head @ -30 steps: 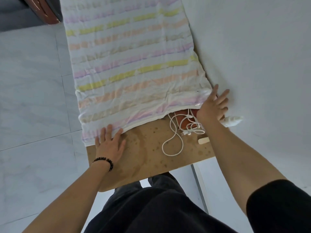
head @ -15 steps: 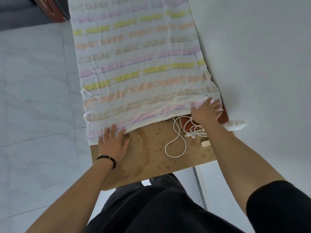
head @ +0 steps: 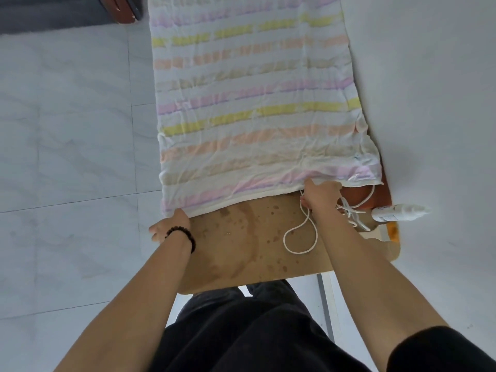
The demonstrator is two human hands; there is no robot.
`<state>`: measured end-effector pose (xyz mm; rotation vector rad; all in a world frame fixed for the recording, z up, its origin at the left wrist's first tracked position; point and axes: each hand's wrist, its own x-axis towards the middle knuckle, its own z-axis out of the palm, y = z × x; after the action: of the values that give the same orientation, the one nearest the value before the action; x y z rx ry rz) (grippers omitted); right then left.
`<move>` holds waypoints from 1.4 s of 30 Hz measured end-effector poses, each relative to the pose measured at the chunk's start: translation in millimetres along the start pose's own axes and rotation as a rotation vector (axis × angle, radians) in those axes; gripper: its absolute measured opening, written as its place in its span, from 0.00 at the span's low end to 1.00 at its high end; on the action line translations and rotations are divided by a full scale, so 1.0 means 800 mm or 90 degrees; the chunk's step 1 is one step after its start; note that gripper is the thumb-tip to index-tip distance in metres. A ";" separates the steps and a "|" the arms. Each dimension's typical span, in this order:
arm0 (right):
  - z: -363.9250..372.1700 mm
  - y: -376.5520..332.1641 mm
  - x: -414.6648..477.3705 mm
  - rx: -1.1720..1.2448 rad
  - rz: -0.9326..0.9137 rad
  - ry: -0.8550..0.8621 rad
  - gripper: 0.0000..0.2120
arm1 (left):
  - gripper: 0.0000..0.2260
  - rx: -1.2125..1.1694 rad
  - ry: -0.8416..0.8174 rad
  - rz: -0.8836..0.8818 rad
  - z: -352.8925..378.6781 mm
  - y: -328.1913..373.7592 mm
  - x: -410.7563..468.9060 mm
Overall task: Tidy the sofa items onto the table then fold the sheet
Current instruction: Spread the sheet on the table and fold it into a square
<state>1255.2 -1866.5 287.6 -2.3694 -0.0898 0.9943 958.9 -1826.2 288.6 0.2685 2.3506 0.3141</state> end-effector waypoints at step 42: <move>-0.025 -0.018 -0.044 0.440 -0.007 -0.040 0.05 | 0.03 -0.466 -0.206 -0.078 -0.050 -0.012 0.013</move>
<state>1245.5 -1873.3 329.1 -1.7040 0.1902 0.9075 922.7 -1837.8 306.9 -0.1683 1.7838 0.9564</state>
